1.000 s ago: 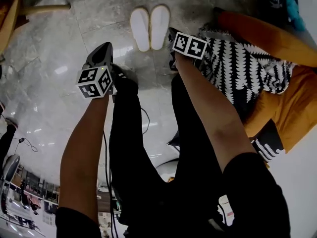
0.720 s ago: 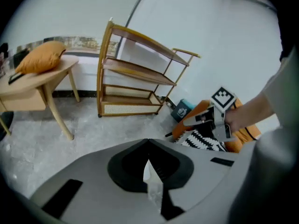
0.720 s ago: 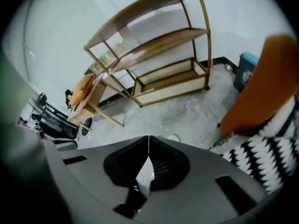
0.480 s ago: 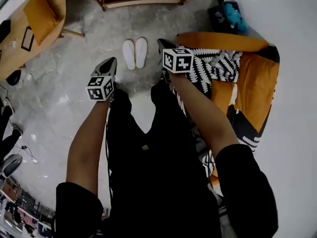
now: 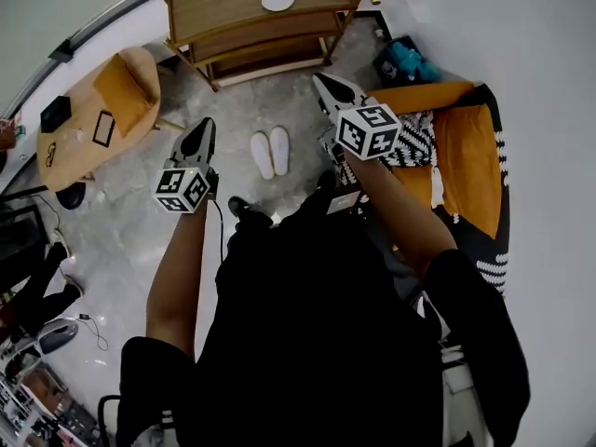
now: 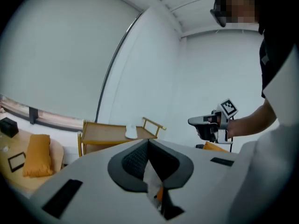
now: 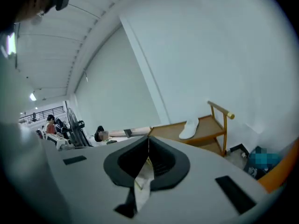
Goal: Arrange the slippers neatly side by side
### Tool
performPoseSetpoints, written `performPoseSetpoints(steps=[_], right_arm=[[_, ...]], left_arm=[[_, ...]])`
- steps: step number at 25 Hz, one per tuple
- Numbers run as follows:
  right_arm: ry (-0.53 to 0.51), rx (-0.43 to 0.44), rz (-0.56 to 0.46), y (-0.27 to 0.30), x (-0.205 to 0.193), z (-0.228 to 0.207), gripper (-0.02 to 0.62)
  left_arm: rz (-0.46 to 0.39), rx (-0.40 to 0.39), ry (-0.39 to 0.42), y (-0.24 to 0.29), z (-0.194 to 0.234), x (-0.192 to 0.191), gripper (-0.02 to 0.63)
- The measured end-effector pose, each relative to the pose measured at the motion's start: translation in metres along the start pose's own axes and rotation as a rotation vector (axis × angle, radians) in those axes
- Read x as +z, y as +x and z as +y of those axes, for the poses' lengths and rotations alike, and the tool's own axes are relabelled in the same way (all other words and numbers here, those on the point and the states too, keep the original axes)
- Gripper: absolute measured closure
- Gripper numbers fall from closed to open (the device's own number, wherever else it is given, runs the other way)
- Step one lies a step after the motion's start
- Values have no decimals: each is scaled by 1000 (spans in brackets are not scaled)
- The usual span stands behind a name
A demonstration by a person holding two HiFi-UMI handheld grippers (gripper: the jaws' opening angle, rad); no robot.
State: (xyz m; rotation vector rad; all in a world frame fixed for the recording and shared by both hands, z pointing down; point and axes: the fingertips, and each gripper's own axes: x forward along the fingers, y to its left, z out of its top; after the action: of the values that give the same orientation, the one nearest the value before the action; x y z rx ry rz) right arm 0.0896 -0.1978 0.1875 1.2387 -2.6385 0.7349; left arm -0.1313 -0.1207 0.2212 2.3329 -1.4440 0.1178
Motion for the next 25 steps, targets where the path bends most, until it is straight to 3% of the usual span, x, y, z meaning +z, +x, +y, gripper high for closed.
performPoseSetpoints(steps=[5,11,18,22,25], right_arm=[[-164,30,-160,-34,59,20,563],[-258,76,-230,-59,85,28,563],[-236,160,-247,-87,96,4,564],[-228,202,-272,-103,92,-11,564],[-255,197,-260,-109,84,-17,564]], left_arm=[[-155,-5,90,-18,-24,84,591],[-315,100,-14,-39,-33,130,591],[-309,168,-13,-32,-81,121,591],[-259,217,-24,-36,-101,106,591],[-217,202,23,-38,-116,102,591]])
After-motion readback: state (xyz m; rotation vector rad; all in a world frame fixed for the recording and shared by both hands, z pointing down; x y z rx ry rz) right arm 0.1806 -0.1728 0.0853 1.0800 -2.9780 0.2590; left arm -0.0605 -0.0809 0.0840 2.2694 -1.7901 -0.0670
